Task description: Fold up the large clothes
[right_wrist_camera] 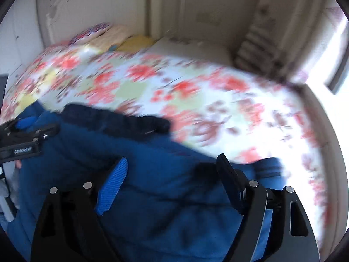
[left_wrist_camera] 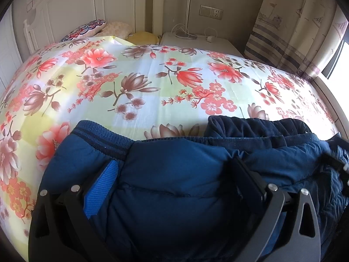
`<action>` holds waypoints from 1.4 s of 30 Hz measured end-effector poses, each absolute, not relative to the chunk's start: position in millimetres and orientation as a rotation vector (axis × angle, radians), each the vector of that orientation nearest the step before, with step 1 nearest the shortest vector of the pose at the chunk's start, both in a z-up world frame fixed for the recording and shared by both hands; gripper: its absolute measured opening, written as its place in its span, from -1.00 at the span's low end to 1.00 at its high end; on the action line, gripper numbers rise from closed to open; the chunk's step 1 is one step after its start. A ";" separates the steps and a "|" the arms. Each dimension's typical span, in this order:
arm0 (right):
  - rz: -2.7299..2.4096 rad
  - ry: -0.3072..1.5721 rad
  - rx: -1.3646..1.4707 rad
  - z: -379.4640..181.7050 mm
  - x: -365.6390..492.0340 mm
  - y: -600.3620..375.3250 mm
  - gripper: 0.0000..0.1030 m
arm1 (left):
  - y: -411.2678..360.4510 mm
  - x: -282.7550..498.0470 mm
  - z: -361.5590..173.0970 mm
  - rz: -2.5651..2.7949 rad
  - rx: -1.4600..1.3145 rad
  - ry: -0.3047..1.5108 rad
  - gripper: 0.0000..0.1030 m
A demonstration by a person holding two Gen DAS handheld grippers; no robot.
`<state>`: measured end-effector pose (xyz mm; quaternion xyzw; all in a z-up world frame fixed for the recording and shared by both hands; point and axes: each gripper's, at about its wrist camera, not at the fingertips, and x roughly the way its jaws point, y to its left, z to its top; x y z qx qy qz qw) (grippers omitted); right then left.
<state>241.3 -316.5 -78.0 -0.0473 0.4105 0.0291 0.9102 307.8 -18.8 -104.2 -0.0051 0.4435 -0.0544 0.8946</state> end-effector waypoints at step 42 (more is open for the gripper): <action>0.067 0.890 0.213 -116.3 242.6 -392.4 0.48 | 13.5 331.9 -103.6 -0.097 -0.068 0.972 0.93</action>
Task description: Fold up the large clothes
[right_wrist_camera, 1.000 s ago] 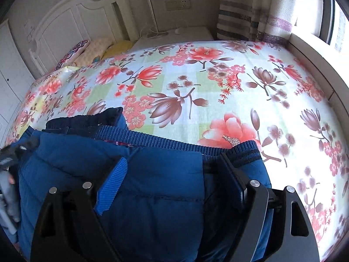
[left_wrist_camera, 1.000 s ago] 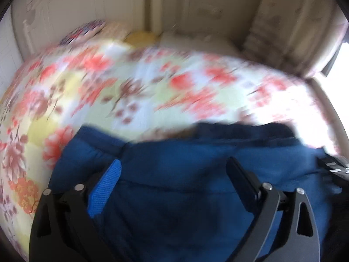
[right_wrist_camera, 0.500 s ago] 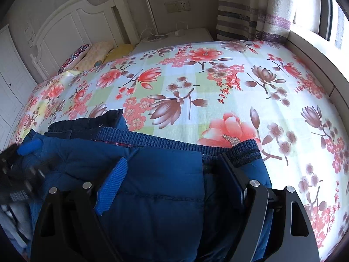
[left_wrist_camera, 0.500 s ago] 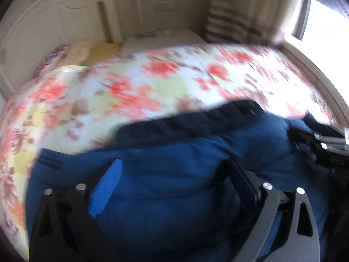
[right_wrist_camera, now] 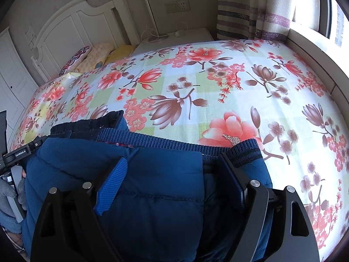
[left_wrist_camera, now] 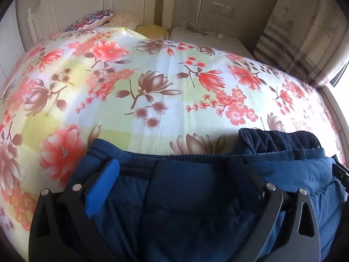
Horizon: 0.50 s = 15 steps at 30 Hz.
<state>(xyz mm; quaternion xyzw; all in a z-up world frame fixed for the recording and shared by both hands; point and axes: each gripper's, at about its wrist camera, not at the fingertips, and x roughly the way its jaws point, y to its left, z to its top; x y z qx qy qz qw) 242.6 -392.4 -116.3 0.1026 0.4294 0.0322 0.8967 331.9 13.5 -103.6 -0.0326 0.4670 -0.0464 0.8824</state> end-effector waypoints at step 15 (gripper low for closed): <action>0.221 0.866 -0.348 -103.5 219.1 -207.2 0.61 | 10.7 334.7 -108.4 -0.085 -0.044 0.959 0.94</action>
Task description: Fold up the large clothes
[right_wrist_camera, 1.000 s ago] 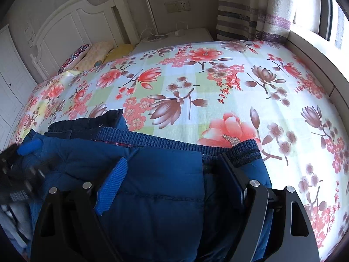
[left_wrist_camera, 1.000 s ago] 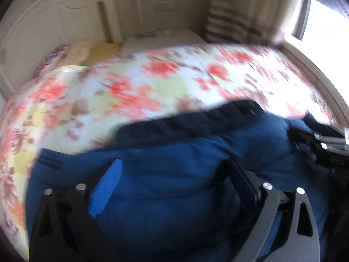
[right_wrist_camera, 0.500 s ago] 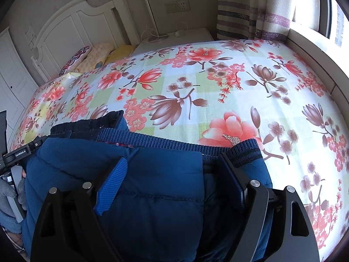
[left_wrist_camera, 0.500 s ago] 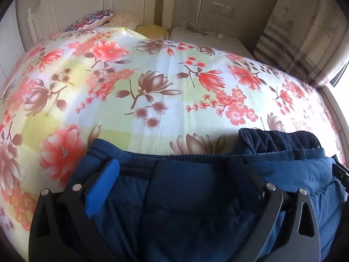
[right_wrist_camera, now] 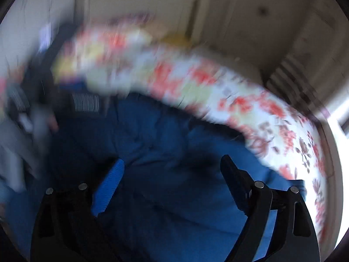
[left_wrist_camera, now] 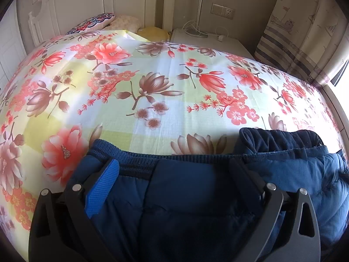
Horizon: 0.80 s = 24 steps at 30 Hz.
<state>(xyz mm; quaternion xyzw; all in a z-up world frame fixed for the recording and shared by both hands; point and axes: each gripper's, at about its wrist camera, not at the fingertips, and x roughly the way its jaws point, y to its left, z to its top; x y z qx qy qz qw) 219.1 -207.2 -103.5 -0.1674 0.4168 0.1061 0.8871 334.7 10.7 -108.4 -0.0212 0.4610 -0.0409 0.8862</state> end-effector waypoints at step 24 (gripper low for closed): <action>0.038 0.754 0.098 -70.2 174.0 -362.0 0.63 | 6.3 313.7 -82.7 -0.076 -0.075 0.965 0.88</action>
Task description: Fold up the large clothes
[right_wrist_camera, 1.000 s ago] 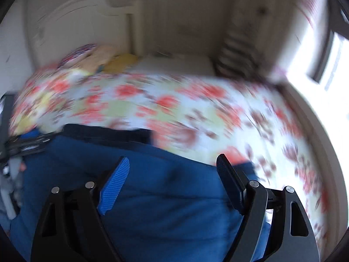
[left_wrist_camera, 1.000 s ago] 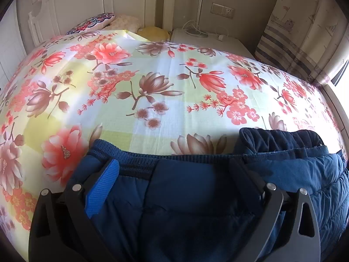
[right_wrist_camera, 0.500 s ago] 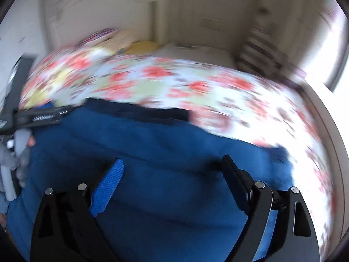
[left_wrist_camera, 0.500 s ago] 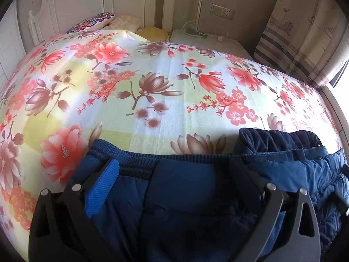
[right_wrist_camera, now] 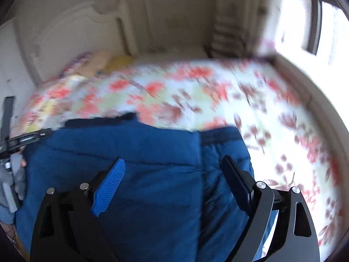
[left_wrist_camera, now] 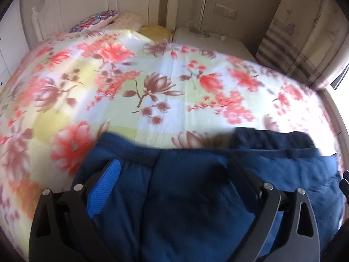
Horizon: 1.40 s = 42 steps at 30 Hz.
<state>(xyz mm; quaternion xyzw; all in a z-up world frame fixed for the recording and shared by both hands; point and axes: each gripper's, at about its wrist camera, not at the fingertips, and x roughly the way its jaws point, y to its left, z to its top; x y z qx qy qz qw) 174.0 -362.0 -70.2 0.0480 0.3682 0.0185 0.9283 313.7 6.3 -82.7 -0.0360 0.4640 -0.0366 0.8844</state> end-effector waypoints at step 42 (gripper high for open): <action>0.271 0.756 -0.254 -108.7 86.9 -262.7 0.91 | -68.1 160.2 -88.6 -0.190 0.274 0.794 0.96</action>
